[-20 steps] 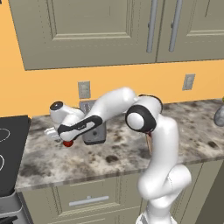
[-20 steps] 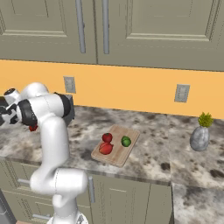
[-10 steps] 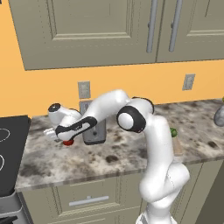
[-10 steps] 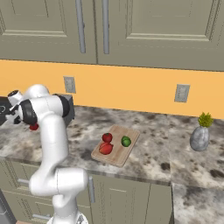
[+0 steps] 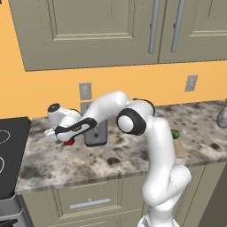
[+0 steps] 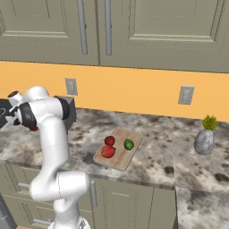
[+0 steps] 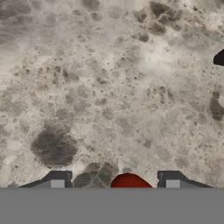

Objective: Place the avocado, onion, tomato, and bell pepper on the cutting board.

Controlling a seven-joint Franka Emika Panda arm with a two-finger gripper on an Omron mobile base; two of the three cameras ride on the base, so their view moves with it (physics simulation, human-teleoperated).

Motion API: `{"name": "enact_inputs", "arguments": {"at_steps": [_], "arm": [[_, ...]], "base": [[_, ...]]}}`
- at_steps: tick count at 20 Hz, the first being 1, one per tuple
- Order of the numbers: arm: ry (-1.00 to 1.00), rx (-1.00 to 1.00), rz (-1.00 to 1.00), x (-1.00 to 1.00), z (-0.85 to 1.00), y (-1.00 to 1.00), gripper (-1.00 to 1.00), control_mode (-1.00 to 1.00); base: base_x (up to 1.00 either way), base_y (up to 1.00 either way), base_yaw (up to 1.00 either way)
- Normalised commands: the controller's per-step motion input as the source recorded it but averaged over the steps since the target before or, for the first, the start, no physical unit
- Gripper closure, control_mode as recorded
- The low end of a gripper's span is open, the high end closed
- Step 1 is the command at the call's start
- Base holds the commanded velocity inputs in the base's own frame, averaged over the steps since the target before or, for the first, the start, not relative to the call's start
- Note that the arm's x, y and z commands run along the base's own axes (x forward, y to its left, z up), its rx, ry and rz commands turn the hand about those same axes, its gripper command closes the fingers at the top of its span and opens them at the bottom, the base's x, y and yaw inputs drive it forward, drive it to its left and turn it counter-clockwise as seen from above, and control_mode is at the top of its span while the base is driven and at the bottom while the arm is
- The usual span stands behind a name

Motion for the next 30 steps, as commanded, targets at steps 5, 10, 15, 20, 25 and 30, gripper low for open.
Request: {"name": "enact_inputs", "arguments": {"at_steps": [5, 10, 15, 20, 25, 30], "arm": [[-0.09, 0.04, 0.0, -0.83, 0.77, 0.0, 1.0, -1.0], [-0.16, 0.04, 0.0, -1.0, 0.65, -0.19, 1.0, -1.0], [-0.2, 0.04, 0.0, -1.0, 0.81, -0.56, 1.0, -1.0], [-0.16, 0.06, -0.01, -1.0, 0.86, -0.72, 1.0, -1.0], [-0.04, 0.07, -0.04, -0.96, 0.64, -0.96, 1.0, -1.0], [0.0, 0.07, -0.02, -0.45, 0.39, -1.0, 1.0, -1.0]], "base": [[0.0, 0.0, 0.0], [0.0, 0.0, 0.0], [0.0, 0.0, 0.0], [0.0, 0.0, 0.0], [0.0, 0.0, 0.0], [0.0, 0.0, 0.0]]}}
